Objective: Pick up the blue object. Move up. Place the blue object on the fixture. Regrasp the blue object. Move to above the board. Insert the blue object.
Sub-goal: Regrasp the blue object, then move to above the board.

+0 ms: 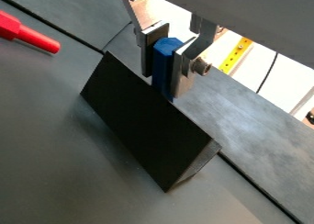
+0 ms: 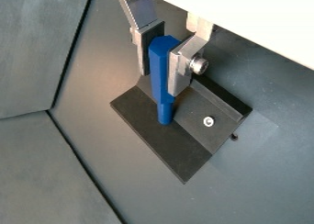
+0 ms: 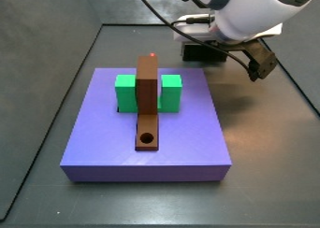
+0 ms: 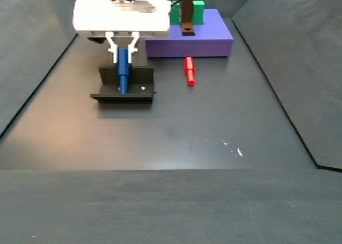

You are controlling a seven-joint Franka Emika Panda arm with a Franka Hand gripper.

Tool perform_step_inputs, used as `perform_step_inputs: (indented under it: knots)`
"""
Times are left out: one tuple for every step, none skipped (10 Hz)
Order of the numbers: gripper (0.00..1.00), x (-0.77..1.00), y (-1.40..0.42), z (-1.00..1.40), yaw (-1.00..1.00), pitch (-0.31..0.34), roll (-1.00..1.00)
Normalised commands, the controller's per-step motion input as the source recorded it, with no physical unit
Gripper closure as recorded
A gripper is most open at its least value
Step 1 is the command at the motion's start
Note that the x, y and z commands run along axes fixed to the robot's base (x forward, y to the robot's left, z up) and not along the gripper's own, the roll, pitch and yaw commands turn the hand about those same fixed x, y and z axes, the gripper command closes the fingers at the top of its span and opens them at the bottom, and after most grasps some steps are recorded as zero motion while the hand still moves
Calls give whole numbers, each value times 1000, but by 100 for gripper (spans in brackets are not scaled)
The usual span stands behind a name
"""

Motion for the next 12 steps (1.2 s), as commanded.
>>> perform_step_inputs:
  knots:
    - [100, 0, 0, 0, 0, 0, 0]
    - [100, 0, 0, 0, 0, 0, 0]
    - [100, 0, 0, 0, 0, 0, 0]
    - [100, 0, 0, 0, 0, 0, 0]
    - [100, 0, 0, 0, 0, 0, 0]
    - [100, 0, 0, 0, 0, 0, 0]
    - [100, 0, 0, 0, 0, 0, 0]
    - [100, 0, 0, 0, 0, 0, 0]
    - [100, 0, 0, 1400, 0, 0, 0]
    - [100, -24, 6, 1400, 55, 35, 12]
    - [100, -44, 12, 1400, 45, 20, -29]
    - [100, -39, 20, 1400, 47, -10, -12]
